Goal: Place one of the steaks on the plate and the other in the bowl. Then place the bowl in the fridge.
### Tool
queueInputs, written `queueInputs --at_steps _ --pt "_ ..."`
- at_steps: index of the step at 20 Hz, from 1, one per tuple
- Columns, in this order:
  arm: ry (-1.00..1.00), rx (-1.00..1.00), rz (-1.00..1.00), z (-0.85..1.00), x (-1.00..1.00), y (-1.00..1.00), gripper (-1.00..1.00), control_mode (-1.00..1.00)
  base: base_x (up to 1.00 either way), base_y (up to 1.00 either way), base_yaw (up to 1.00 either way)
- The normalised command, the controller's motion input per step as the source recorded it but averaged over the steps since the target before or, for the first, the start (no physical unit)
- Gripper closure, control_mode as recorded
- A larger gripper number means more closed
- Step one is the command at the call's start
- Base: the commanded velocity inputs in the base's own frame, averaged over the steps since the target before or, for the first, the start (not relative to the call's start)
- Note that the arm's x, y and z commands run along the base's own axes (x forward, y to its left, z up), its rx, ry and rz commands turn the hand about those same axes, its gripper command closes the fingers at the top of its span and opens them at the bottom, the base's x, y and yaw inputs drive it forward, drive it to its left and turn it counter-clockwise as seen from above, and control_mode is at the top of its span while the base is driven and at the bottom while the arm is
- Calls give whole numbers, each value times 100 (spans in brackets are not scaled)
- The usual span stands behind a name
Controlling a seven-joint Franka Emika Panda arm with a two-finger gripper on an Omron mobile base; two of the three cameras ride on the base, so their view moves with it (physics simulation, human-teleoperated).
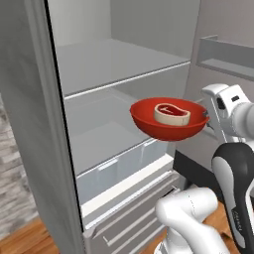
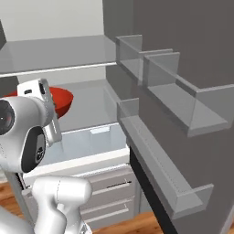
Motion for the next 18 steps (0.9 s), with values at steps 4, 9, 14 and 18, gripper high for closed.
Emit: queueInputs --at_steps 4,9,14,18 --pt "0 0 0 0 0 0 100 100 2 -14 26" --pt "0 0 0 0 0 0 100 100 0 -16 28" --pt "0 0 0 0 0 0 100 100 0 -17 30" --pt "0 0 0 0 0 0 100 100 -3 -25 31"
